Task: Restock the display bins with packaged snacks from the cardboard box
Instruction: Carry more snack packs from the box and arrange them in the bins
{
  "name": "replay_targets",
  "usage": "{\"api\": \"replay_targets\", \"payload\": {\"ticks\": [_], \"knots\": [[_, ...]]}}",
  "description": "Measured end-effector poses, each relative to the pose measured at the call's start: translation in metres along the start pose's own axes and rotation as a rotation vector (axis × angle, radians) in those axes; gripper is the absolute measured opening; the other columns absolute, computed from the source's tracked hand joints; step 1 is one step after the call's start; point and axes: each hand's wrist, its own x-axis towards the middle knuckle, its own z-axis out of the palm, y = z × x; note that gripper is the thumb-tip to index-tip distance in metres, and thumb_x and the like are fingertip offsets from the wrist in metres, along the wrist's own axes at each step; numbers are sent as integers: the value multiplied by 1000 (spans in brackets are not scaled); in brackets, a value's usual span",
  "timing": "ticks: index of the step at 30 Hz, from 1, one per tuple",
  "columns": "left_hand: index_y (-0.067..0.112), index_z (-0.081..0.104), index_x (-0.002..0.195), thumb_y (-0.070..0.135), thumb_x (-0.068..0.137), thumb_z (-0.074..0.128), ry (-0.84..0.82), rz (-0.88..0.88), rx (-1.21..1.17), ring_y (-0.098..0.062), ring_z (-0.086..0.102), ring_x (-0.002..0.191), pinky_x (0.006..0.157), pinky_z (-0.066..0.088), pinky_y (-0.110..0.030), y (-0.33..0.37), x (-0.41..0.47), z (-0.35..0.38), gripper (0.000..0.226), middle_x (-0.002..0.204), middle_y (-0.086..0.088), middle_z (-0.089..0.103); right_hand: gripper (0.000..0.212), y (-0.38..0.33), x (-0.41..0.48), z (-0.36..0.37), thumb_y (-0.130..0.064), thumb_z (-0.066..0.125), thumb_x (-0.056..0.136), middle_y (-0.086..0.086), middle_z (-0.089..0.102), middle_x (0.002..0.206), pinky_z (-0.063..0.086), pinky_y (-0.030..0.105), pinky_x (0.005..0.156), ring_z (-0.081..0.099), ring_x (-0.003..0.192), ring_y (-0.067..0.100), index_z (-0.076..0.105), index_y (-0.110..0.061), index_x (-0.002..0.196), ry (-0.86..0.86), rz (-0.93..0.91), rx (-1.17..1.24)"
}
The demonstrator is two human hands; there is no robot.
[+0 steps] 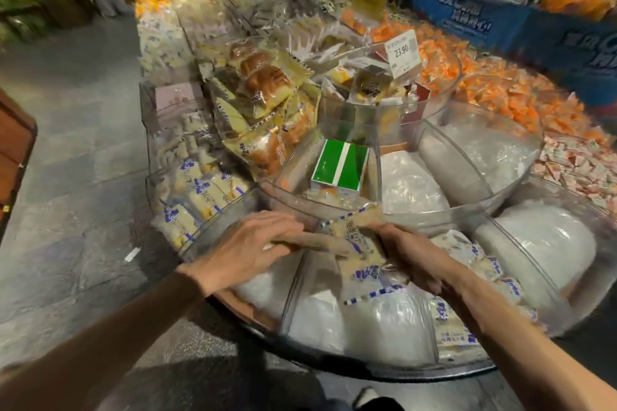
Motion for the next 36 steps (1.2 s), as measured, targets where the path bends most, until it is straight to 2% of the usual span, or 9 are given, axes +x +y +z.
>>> {"api": "replay_targets", "payload": {"ticks": [2, 4, 8, 13, 18, 21, 27, 31, 36], "knots": [[35, 56, 129, 33, 92, 67, -16, -267, -180, -4, 58, 106, 88, 45, -12, -8, -27, -22, 38, 122, 19, 58, 23, -1, -1, 27, -19, 60, 96, -5, 74, 84, 55, 26, 60, 71, 73, 10, 67, -7, 115, -6, -15, -3], [43, 46, 131, 43, 89, 65, -34, -420, -341, 3, 58, 98, 80, 39, -5, -25, -54, -36, 46, 117, 33, 48, 15, -1, -1, 54, -10, 57, 96, -2, 68, 78, 47, 20, 47, 60, 51, 4, 66, -6, 108, -10, -8, 0], [26, 63, 129, 46, 82, 68, -7, -495, -530, 4, 62, 110, 98, 50, -22, -57, -100, -60, 51, 121, 24, 63, 15, -3, -15, 113, -2, 50, 98, -6, 71, 59, 51, 19, 44, 63, 45, 4, 62, -9, 93, -43, -52, -29], [29, 67, 103, 30, 84, 68, 66, -541, -683, -14, 72, 81, 63, 59, -33, -79, -147, -82, 19, 92, 17, 75, 29, 10, -13, 178, -5, 52, 99, 15, 75, 100, 58, 40, 75, 73, 81, 22, 59, 4, 125, -39, -39, -23], [16, 67, 115, 23, 88, 69, 141, -666, -877, -14, 72, 76, 47, 53, -28, -107, -188, -99, 29, 94, -2, 77, 20, 11, -16, 240, -12, 62, 94, 14, 77, 87, 62, 32, 62, 75, 78, 27, 64, -3, 112, -60, -41, 30], [15, 63, 121, 19, 84, 71, 97, -732, -973, -22, 73, 87, 57, 58, -33, -124, -202, -109, 38, 102, -5, 76, 61, 15, -3, 267, -32, 83, 74, 14, 76, 106, 56, 49, 94, 72, 101, 31, 63, -2, 123, -52, -60, 17], [11, 57, 130, 24, 80, 77, 90, -894, -1342, -30, 68, 109, 102, 48, -54, -181, -212, -126, 55, 116, -14, 72, 31, -1, 30, 316, -12, 61, 91, 24, 71, 113, 63, 42, 78, 73, 92, 31, 62, 3, 118, -170, -23, 247], [-4, 68, 104, 18, 57, 97, 280, -886, -1928, -16, 55, 51, 42, 46, -25, -225, -211, -132, 60, 73, -10, 58, 24, -23, 72, 350, -18, 59, 92, 20, 75, 103, 64, 42, 68, 75, 77, 29, 73, -3, 104, -182, 52, 355], [-1, 72, 113, 7, 63, 93, 238, -598, -2231, -9, 35, 40, 39, 35, -24, -291, -184, -152, 55, 50, 0, 45, 35, -52, 143, 403, -20, 51, 92, 10, 72, 68, 52, 25, 40, 67, 48, 20, 77, -9, 73, -199, 101, 420]]}}
